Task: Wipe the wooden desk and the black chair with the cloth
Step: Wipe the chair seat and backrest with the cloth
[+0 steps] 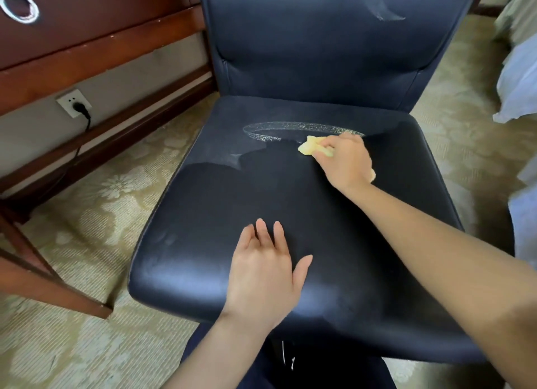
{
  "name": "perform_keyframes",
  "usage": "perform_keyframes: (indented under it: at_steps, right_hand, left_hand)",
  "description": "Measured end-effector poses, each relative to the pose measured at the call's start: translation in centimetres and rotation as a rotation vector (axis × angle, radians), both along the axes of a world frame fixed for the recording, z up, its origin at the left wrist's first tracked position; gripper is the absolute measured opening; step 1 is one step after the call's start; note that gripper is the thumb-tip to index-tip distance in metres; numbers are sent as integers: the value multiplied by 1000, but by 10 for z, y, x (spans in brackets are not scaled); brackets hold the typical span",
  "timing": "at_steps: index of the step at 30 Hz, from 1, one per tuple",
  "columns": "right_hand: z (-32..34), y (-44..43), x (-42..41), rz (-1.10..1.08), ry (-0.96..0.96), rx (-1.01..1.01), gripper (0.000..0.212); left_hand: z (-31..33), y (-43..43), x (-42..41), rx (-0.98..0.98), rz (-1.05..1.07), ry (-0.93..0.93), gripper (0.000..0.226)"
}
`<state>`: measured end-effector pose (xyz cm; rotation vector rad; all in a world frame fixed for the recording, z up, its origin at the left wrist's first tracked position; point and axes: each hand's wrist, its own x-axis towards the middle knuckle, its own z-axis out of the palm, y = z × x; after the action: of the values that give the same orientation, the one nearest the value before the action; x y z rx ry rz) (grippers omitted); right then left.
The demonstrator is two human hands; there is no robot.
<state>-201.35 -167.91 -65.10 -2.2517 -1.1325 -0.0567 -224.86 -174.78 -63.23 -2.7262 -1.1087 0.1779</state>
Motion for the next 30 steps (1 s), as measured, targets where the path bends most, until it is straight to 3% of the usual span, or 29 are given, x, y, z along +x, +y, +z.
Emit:
perform_keyframes:
  at_steps: [6,10,15,20,23,30]
  right_hand:
    - [0,23,-71,181,-2,19,25]
    - [-3,-3,-112,275,-21,68,21]
    - [-2,-51,-137,335,-66,102,17]
    - [-16,-119,-149,359,-134,238,9]
    - [-34,-155,-144,260,-205,324,8]
    - [-32,-178,-96,13,-158,313,10]
  left_hand:
    - [-5,13,-27,-142,-212,-590,35]
    - [-13,33,-55,-144,-258,-754,27]
    - [-13,61,-73,-100,-112,-783,32]
    - [-20,80,-71,-154,126,-650,56]
    - [-28,79,-65,-267,297,-597,75]
    - [-38,61,-60,-266,291,-517,90]
